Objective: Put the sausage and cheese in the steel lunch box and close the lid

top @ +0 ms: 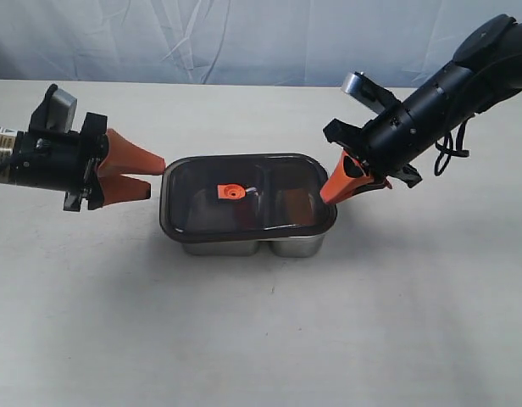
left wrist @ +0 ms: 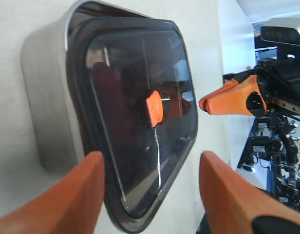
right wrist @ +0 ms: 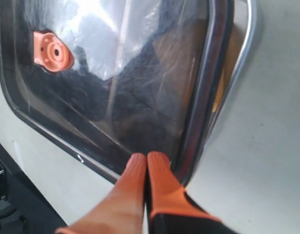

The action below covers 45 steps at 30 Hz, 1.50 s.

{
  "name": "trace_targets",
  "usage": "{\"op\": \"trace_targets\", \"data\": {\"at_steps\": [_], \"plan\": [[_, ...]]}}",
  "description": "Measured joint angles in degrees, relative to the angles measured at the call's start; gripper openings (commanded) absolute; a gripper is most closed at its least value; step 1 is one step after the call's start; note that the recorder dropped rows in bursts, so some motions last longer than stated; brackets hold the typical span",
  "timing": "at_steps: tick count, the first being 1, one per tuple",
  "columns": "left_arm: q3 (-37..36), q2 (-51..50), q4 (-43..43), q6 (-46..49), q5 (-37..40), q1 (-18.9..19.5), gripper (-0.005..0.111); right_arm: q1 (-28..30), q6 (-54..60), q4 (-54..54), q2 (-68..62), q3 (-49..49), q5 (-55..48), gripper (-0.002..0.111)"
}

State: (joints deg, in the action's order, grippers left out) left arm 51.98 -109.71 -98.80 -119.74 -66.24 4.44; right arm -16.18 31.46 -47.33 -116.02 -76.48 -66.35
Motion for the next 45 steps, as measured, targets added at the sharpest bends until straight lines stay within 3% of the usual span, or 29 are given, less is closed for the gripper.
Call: {"op": "trace_targets", "data": {"at_steps": [13, 20, 45], "plan": [[0.00, 0.00, -0.28, 0.00, 3.60, -0.11, 0.055, 0.00, 3.22, -6.46, 2.29, -0.13, -2.51, -0.001], [0.00, 0.00, 0.43, 0.00, 3.92, -3.23, 0.055, 0.00, 3.43, -6.51, 6.20, -0.13, 2.51, -0.001], [0.00, 0.00, 1.85, 0.00, 6.45, -3.23, 0.055, 0.00, -0.65, 3.10, 9.00, -0.13, 5.18, -0.001]]}}
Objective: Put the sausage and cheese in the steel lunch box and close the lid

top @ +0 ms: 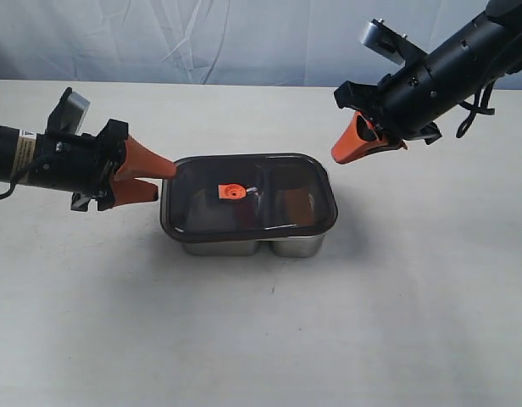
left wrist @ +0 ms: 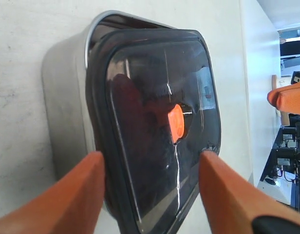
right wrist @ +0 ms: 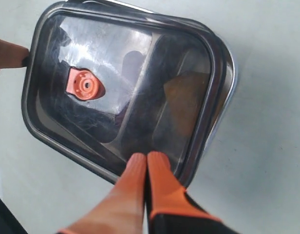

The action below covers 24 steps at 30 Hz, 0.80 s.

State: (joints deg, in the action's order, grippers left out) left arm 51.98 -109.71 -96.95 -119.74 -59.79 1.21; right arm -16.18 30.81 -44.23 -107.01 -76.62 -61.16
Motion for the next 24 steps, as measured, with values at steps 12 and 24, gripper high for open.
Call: {"op": "trace_targets", "data": {"at_steps": [12, 24], "plan": [[0.00, 0.00, -2.19, 0.00, 0.97, 0.00, 0.055, 0.00, -2.34, 6.38, 2.86, 3.59, 3.29, -0.001], [0.00, 0.00, -2.55, 0.00, -1.04, 0.00, 0.055, 0.00, -3.11, 9.28, 6.17, 12.03, 8.79, -0.001]]}}
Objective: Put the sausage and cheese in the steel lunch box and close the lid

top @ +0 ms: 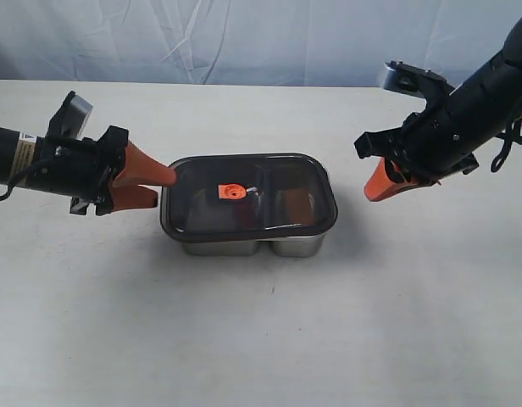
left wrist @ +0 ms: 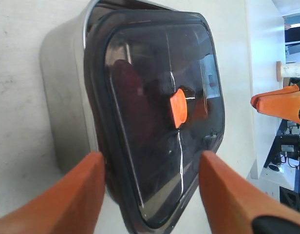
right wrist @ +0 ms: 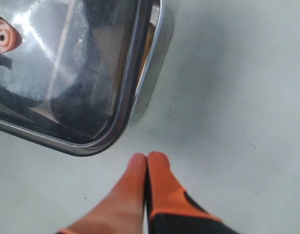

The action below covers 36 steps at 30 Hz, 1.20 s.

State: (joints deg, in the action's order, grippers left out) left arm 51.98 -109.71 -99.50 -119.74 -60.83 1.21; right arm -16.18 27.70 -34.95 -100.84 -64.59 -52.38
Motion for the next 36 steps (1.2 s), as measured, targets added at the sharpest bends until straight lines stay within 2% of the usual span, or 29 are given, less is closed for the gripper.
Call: {"op": "trace_targets", "data": {"at_steps": [13, 36], "plan": [[0.00, 0.00, -0.50, 0.00, 0.24, 0.00, 0.055, 0.00, -2.66, 1.08, 0.00, 0.67, -1.27, -0.001], [0.00, 0.00, 1.88, 0.00, -0.45, 0.00, 0.055, 0.00, -1.61, -5.76, -2.27, 0.76, 3.04, -0.001]]}}
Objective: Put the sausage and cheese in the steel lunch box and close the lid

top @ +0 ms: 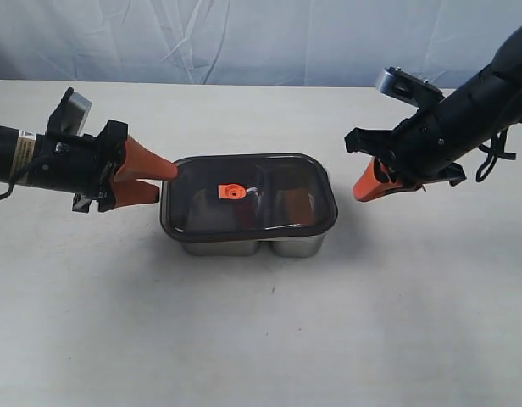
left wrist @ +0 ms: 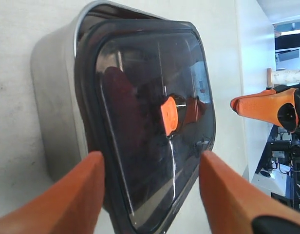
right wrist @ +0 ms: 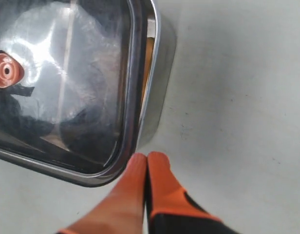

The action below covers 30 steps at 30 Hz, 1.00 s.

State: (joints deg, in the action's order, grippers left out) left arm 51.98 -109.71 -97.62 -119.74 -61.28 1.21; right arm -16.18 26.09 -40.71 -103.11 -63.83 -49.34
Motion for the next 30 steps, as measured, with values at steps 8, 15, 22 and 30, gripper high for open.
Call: {"op": "trace_targets", "data": {"at_steps": [8, 15, 22, 30], "plan": [[0.00, 0.00, 0.00, 0.00, 0.86, 0.00, 0.055, 0.00, 4.44, 0.22, 0.97, 0.00, 0.00, 0.054], [0.00, 0.00, -0.31, 0.00, 1.24, 0.00, 0.055, 0.00, 4.77, 0.33, 0.97, 0.00, -1.74, 0.068], [0.00, 0.00, -1.37, 0.00, 1.24, 0.00, 0.055, 0.00, 4.77, 1.94, 0.97, 0.00, -5.49, 0.068], [0.00, 0.13, -2.07, 0.00, 0.91, 0.00, 0.055, 0.00, 4.82, 5.31, 3.93, 0.00, -10.21, 0.067]]}}
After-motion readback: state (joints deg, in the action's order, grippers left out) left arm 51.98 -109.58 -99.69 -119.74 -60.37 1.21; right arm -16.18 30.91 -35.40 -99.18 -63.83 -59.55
